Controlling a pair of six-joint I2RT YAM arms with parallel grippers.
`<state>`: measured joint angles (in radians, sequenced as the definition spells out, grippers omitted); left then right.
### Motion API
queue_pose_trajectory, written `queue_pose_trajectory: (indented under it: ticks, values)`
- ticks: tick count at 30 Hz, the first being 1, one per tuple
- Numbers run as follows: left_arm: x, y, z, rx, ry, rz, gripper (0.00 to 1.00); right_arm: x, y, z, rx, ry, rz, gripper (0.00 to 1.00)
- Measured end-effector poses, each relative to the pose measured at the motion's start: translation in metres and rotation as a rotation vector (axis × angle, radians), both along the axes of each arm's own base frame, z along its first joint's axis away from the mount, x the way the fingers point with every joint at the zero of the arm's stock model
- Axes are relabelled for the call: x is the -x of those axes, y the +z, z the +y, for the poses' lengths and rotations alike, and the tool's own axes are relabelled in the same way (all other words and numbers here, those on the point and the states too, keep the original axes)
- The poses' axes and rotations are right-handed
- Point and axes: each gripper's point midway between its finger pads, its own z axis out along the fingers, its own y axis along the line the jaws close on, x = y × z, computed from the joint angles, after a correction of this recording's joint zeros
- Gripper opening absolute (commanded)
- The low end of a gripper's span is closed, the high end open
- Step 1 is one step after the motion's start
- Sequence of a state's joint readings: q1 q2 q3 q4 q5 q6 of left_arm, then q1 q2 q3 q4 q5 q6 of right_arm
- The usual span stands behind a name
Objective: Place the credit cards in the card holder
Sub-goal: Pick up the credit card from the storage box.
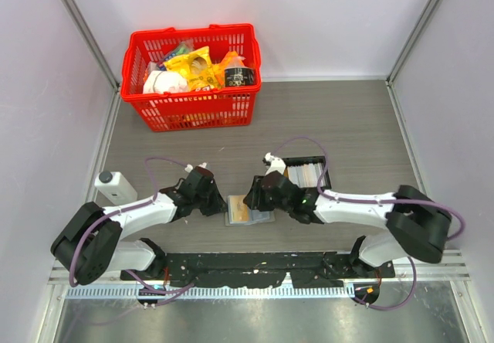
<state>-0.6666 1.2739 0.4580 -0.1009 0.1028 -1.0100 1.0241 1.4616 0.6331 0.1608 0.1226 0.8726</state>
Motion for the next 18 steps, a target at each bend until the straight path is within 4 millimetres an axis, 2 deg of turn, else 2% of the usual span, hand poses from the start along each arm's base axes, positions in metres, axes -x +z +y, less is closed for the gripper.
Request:
queue_pose_trajectory:
  ticks: [6, 9, 11, 15, 16, 18]
  values:
    - [0.0, 0.0, 0.002, -0.007, 0.0, -0.003, 0.0, -0.033, 0.07, -0.031, 0.102, -0.108, -0.19, 0.44]
    - [0.0, 0.0, 0.002, -0.009, -0.001, -0.004, 0.0, -0.053, 0.091, -0.052, 0.148, -0.167, -0.239, 0.44]
    - [0.0, 0.0, 0.002, -0.009, -0.003, -0.006, 0.0, -0.061, 0.09, -0.068, 0.181, -0.2, -0.235, 0.44]
    - [0.0, 0.0, 0.002, -0.011, -0.009, -0.009, 0.0, -0.072, 0.073, -0.098, 0.237, -0.244, -0.184, 0.47]
    - [0.0, 0.0, 0.002, -0.012, -0.01, -0.01, 0.0, -0.074, 0.068, -0.103, 0.242, -0.246, -0.168, 0.49]
    - [0.0, 0.0, 0.002, -0.012, -0.011, -0.01, 0.0, -0.073, 0.057, -0.111, 0.245, -0.243, -0.135, 0.61]
